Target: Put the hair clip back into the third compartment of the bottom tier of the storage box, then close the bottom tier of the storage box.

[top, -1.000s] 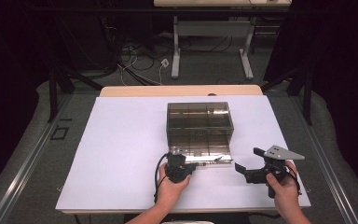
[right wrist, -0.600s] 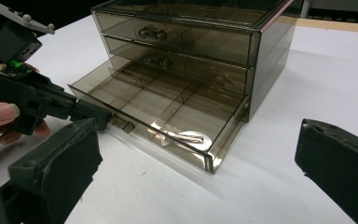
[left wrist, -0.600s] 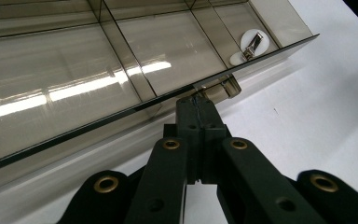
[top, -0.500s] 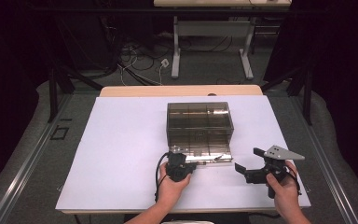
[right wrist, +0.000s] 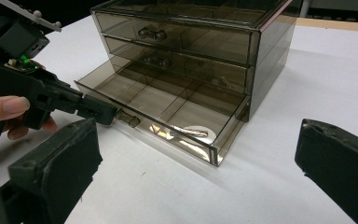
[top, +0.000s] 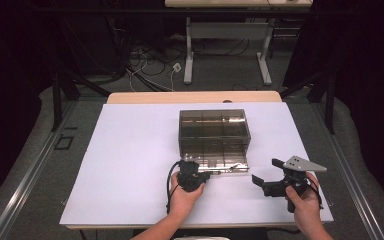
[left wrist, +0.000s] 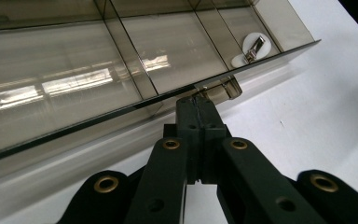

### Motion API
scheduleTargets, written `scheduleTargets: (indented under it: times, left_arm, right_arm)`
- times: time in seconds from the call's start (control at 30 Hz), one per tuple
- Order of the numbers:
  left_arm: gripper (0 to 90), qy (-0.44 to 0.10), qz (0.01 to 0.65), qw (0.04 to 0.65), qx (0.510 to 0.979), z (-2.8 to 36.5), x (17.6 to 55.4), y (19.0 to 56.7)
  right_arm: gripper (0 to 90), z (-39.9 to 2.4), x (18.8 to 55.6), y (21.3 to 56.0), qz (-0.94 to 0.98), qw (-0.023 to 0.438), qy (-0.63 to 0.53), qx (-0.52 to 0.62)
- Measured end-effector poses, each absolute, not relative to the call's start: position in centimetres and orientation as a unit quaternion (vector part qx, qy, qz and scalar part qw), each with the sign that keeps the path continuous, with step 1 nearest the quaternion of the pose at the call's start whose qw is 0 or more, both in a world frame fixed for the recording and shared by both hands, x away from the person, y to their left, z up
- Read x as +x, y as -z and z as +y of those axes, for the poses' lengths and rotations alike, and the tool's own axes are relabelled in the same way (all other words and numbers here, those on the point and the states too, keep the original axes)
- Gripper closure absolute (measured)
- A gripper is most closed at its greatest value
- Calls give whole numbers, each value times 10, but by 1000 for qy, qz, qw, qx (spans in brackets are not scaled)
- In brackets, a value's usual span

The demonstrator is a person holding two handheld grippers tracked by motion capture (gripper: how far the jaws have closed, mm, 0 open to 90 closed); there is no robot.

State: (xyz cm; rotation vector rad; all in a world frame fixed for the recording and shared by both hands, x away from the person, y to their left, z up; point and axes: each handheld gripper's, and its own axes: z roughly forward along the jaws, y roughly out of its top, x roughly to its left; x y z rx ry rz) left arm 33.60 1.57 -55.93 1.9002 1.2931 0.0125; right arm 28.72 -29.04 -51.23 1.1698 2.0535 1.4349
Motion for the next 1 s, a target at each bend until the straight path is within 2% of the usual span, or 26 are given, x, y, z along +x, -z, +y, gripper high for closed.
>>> scheduleTargets:
  times: [1.0]
  left_arm:
    - [900, -11, 521, 413, 747, 14, 349, 557]
  right_arm:
    - [0, -290, 289, 513, 734, 188, -508, 409]
